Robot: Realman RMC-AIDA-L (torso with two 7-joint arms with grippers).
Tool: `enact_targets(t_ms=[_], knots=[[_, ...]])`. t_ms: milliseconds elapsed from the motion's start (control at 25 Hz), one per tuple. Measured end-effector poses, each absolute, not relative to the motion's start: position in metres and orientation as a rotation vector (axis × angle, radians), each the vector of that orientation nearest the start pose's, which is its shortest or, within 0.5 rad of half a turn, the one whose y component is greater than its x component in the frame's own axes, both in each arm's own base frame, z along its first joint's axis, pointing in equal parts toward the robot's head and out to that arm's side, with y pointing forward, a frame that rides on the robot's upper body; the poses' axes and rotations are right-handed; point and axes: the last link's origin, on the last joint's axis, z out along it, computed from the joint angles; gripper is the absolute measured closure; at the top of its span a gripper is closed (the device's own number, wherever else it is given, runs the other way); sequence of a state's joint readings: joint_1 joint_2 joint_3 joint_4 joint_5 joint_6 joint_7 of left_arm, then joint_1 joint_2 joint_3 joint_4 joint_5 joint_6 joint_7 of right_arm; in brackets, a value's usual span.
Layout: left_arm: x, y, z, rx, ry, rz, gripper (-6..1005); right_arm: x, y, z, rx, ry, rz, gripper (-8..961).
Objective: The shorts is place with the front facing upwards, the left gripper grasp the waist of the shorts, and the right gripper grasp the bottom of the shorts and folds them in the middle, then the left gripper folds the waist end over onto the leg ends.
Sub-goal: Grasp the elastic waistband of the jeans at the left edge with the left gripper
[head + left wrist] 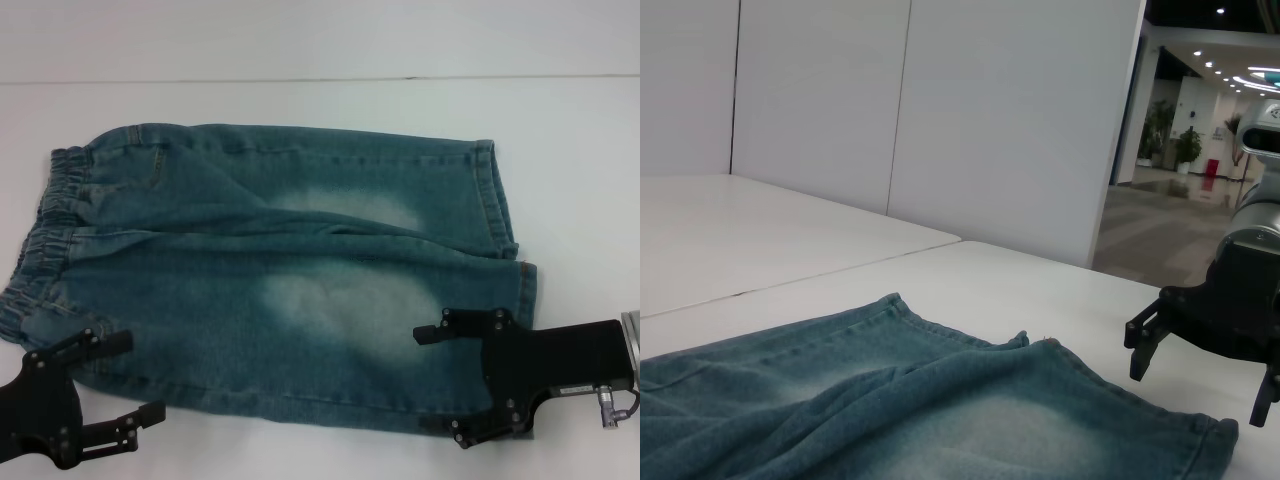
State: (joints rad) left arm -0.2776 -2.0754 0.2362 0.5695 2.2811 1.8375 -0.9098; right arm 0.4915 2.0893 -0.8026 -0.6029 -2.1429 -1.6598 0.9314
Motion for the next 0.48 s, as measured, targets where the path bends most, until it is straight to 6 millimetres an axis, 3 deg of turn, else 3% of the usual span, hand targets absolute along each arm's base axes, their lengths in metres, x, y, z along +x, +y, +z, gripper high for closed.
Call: enact_targets(t_ms=[480], knots=[[-0.3452,0.2080,0.0142,-2.599,-0.539,-0.776,104,0.2757,0.2788,-0.0343,-3.036,0.009,0.534,8]])
